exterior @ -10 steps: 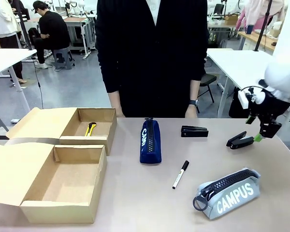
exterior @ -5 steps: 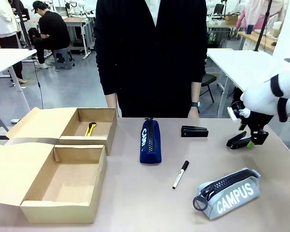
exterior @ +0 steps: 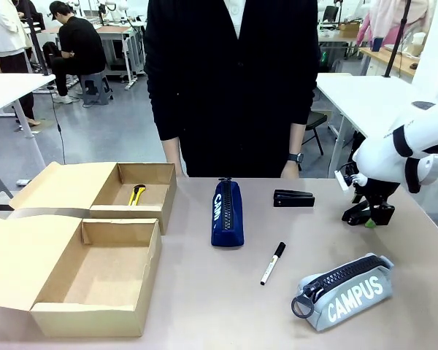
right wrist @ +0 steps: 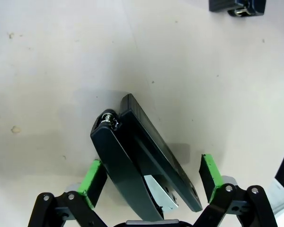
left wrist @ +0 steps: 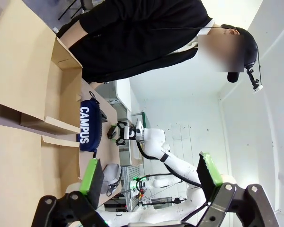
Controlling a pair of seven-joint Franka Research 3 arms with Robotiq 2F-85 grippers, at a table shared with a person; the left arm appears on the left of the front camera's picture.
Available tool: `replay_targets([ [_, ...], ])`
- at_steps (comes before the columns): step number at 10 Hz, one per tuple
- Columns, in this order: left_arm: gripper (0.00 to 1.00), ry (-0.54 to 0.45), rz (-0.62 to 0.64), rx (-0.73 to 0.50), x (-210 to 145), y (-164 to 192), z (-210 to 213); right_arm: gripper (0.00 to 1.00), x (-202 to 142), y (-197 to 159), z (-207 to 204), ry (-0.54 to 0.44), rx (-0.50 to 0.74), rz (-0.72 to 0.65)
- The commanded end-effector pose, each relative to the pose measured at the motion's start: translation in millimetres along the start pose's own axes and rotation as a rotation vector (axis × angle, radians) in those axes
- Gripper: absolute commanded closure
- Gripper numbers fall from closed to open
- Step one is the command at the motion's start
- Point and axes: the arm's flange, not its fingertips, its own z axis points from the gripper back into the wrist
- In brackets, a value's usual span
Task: Place items inside the box.
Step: Pick up a Pencil pouch or Stapler and place it inside the Mailer Box closest to the robot.
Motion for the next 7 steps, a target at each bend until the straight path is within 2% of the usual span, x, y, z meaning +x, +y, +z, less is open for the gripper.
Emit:
replay_targets([
  [1,0.00,-0.003,-0.018,-0.021,-1.6,-1.0,-0.5,0.00,-4.6,-5.7,-3.9,0.002,0.008,0.019],
  [2,0.00,-0.003,-0.018,-0.021,-1.6,-1.0,-0.5,0.00,-5.3,-6.0,-3.1,0.003,0.015,0.010],
  [3,0.00,-0.003,-0.018,-0.021,-1.6,-1.0,-0.5,0.56,-6.6,-5.2,-2.2,0.005,0.037,0.009],
  [4,0.00,-0.003,-0.018,-0.021,-1.6,-1.0,-0.5,0.56,-7.1,-5.2,-1.8,0.007,0.046,0.004],
  [5,0.00,-0.003,-0.018,-0.021,-1.6,-1.0,-0.5,1.00,-7.1,-5.2,-1.7,0.009,0.051,0.003],
  [6,0.00,-0.003,-0.018,-0.021,-1.6,-1.0,-0.5,0.62,-7.2,-5.7,-1.0,0.012,0.053,0.000],
  [7,0.00,-0.003,-0.018,-0.021,-1.6,-1.0,-0.5,1.00,-7.1,-5.8,-0.4,0.013,0.059,-0.001],
])
